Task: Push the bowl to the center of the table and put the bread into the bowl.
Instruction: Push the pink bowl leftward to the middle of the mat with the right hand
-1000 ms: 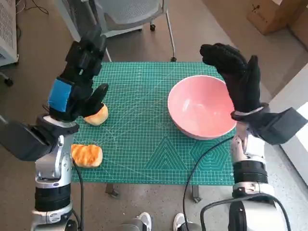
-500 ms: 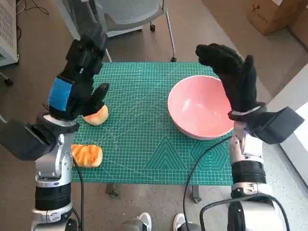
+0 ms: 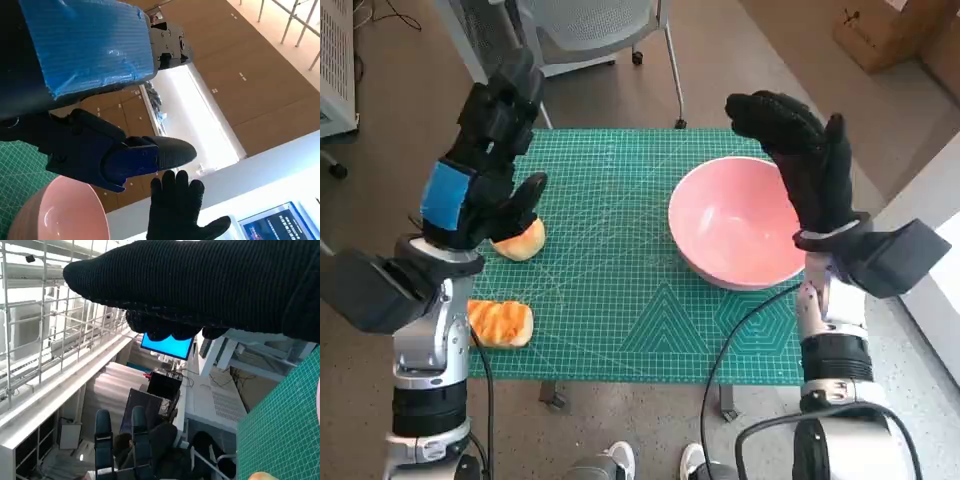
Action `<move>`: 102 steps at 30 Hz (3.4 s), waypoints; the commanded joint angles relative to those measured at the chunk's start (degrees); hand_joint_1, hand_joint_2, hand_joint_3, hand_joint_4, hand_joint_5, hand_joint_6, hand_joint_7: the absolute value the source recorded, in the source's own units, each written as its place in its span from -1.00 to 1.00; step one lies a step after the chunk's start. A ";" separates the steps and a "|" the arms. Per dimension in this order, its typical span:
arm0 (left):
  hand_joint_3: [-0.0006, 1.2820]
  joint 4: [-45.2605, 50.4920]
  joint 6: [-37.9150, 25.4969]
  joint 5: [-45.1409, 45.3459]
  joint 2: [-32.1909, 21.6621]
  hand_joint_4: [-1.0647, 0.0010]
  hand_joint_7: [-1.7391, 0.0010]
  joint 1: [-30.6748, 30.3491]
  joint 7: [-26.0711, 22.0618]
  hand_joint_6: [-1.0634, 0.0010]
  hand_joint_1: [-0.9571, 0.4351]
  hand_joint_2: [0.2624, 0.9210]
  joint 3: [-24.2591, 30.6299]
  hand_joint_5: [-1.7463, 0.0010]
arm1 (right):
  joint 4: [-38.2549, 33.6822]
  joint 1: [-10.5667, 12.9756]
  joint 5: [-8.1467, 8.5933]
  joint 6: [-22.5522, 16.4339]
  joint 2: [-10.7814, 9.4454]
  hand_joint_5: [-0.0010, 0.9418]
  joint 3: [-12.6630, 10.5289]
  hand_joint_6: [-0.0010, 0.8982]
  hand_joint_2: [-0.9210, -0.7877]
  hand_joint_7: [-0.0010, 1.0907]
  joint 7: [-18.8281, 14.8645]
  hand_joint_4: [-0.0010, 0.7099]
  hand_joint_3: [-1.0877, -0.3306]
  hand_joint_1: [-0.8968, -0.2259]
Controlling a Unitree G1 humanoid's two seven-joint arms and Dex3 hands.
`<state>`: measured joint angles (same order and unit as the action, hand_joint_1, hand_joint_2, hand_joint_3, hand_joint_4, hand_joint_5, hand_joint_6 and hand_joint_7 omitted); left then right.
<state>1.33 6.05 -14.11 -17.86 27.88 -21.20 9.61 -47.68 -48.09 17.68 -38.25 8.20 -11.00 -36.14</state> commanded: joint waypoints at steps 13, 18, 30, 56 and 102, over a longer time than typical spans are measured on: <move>-0.28 -0.14 0.08 -0.17 -0.48 0.97 0.68 0.89 -0.26 1.00 -0.60 1.00 0.05 1.00 | 0.07 1.05 -0.62 1.01 0.04 -1.00 0.38 -0.25 -1.00 -0.99 0.10 -0.39 0.21 -0.51; -0.28 0.02 0.09 -0.36 -0.29 0.97 0.68 0.58 -0.28 1.00 -0.59 1.00 0.04 1.00 | 0.04 1.16 -0.46 1.03 0.17 -1.00 0.30 -0.25 -1.00 -0.99 -0.10 -0.39 0.21 -0.50; -0.29 0.17 0.32 -1.45 -0.38 0.97 0.69 -0.10 -0.68 1.00 -0.60 1.00 0.76 1.00 | -4.20 -0.77 1.59 0.60 3.81 -1.00 -3.20 -0.27 -1.00 -1.00 -1.44 -0.41 0.22 -0.51; -0.30 -0.52 2.11 -0.92 -0.56 0.96 0.67 -1.68 -0.03 1.00 -0.63 1.00 1.31 0.99 | -26.49 -5.70 -13.41 3.59 12.74 -1.00 -3.64 -0.36 -1.00 -0.99 30.39 -0.68 -0.18 -0.23; -0.37 3.22 0.85 -1.50 -1.55 0.93 0.69 -5.89 0.47 1.00 -0.66 1.00 3.28 0.99 | -28.84 -5.38 -14.14 18.68 0.98 -0.99 -4.63 -0.43 -1.00 -0.98 27.74 -0.80 -0.29 -0.31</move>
<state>3.42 7.20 -15.76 -18.52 23.05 -20.96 12.34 -76.00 -53.43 4.10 -20.96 10.33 -15.81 -7.99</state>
